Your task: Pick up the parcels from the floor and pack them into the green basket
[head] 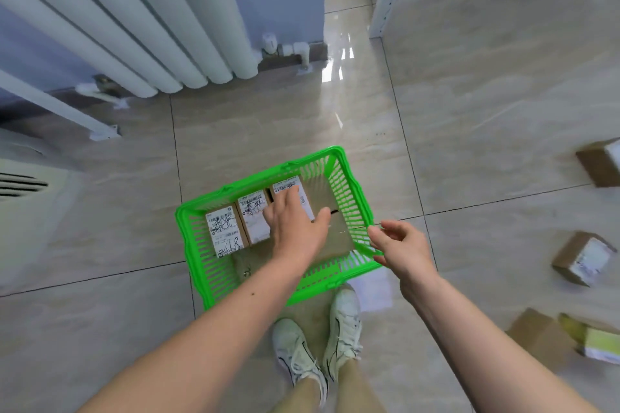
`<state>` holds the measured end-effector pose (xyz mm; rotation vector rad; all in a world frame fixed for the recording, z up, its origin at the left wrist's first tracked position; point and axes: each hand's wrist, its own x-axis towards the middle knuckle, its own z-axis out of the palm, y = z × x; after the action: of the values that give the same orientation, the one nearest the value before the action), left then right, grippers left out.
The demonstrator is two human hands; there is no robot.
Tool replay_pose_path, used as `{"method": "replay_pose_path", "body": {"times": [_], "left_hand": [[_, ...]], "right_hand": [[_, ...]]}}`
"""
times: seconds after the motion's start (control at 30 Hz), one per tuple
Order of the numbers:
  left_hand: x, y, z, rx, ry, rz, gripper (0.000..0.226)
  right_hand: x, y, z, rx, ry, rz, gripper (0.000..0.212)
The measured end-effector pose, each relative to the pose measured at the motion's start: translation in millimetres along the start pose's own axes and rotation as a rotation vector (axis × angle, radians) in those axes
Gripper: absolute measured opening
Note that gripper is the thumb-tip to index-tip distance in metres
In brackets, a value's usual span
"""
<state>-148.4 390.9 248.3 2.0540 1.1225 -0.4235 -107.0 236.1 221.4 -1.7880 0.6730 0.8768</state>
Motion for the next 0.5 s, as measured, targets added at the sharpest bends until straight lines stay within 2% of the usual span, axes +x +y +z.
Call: {"method": "replay_pose_path", "body": {"times": [0.23, 0.5], "left_hand": [[-45.4, 81.1, 17.3, 0.078, -0.09, 0.186, 0.064], [-103.2, 184.1, 94.9, 0.066, -0.183, 0.291, 0.055]], "right_hand": [[-29.9, -25.4, -90.2, 0.163, 0.097, -0.004, 0.03], [-20.9, -33.1, -226.1, 0.27, 0.168, -0.002, 0.025]]}}
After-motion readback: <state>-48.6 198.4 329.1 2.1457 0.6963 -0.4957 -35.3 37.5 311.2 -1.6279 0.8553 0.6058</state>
